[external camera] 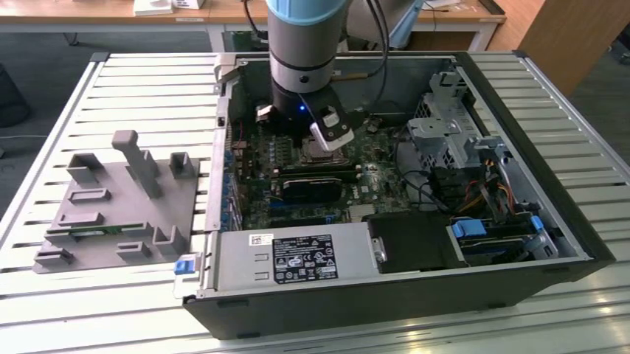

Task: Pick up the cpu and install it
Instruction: 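Install the second cpu locking lever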

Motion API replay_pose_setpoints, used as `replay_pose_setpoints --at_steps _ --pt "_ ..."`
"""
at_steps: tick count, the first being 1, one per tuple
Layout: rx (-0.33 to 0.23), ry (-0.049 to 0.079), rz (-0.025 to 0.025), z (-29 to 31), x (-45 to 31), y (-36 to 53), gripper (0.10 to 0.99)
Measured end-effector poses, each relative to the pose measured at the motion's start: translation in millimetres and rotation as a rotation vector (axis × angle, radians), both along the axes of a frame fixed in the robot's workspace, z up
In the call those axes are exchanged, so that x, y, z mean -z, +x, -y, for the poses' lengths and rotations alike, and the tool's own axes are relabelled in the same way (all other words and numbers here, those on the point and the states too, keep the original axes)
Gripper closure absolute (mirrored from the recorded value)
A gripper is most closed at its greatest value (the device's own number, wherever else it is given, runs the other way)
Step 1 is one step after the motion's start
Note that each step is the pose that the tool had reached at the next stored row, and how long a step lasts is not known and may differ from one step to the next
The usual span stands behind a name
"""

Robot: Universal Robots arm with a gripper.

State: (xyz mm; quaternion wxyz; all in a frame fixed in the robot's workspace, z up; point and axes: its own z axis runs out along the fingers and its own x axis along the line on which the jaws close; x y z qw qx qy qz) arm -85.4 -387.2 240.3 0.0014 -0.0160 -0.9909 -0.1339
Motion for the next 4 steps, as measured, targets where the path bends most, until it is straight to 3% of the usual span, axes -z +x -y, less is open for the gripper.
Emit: replay_pose_setpoints --at_steps 4 --pt "0.000 0.000 0.0000 0.0 -7.0 0.0 0.980"
